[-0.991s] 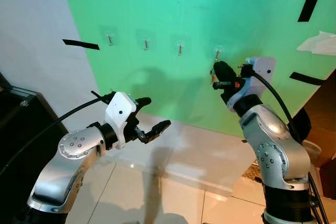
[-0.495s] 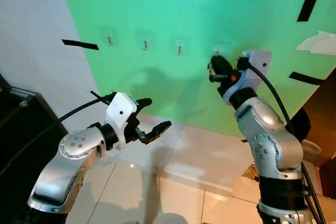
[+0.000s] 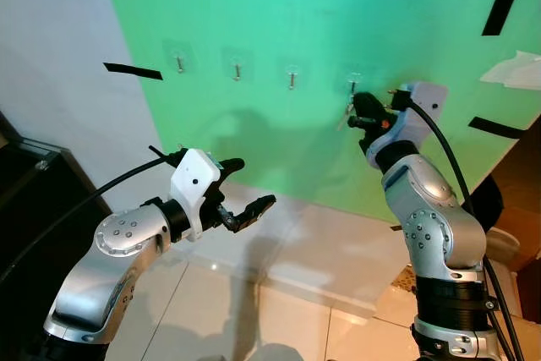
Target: Hang keys on a hook
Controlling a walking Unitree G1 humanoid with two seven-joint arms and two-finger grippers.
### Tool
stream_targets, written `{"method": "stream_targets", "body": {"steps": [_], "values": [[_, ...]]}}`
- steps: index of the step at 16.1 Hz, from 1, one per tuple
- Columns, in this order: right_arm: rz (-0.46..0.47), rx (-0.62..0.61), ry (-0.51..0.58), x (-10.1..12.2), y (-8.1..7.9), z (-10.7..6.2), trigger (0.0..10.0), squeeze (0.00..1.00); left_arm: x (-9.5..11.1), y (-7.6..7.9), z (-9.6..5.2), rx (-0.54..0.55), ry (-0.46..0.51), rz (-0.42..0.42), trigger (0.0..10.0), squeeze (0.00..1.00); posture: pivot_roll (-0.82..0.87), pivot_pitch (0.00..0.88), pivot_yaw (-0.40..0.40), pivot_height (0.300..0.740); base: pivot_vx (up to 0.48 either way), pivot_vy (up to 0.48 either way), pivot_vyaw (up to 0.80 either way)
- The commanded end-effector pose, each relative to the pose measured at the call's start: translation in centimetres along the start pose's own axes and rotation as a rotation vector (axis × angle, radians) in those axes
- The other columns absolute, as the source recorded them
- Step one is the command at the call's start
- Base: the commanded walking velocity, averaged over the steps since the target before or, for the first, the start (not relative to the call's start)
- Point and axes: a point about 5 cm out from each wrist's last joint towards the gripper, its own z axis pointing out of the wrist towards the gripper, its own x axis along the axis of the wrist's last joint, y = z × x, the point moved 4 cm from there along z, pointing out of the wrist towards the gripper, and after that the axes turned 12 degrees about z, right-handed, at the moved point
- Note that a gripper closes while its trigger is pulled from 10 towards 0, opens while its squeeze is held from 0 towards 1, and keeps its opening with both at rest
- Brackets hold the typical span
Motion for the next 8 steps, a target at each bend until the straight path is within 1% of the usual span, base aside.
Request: {"method": "stream_targets", "body": {"steps": [1, 2, 5, 8], "values": [[0.012, -0.048, 0.016, 0.5, 0.9, 0.1, 10.0, 0.00, 0.6, 0.0, 0.0, -0.013, 0.014, 0.023, 10.0, 0.00, 0.02, 0.000, 0.010, 0.740, 0.000, 0.000, 0.00], [0.017, -0.055, 0.004, 0.3, 1.0, 0.1, 10.0, 0.00, 0.6, 0.0, 0.0, -0.015, 0.014, 0.023, 10.0, 0.00, 0.02, 0.000, 0.010, 0.740, 0.000, 0.000, 0.00], [-0.011, -0.055, -0.042, -0.5, 1.1, 0.1, 10.0, 0.00, 0.6, 0.1, 0.0, -0.016, 0.015, 0.025, 10.0, 0.00, 0.03, 0.000, 0.007, 0.740, 0.000, 0.000, 0.00], [-0.057, -0.037, -0.069, -1.2, 0.8, 0.0, 10.0, 0.00, 0.6, 0.1, 0.0, -0.017, 0.016, 0.028, 10.0, 0.00, 0.03, 0.000, 0.004, 0.740, 0.000, 0.000, 0.00]]}}
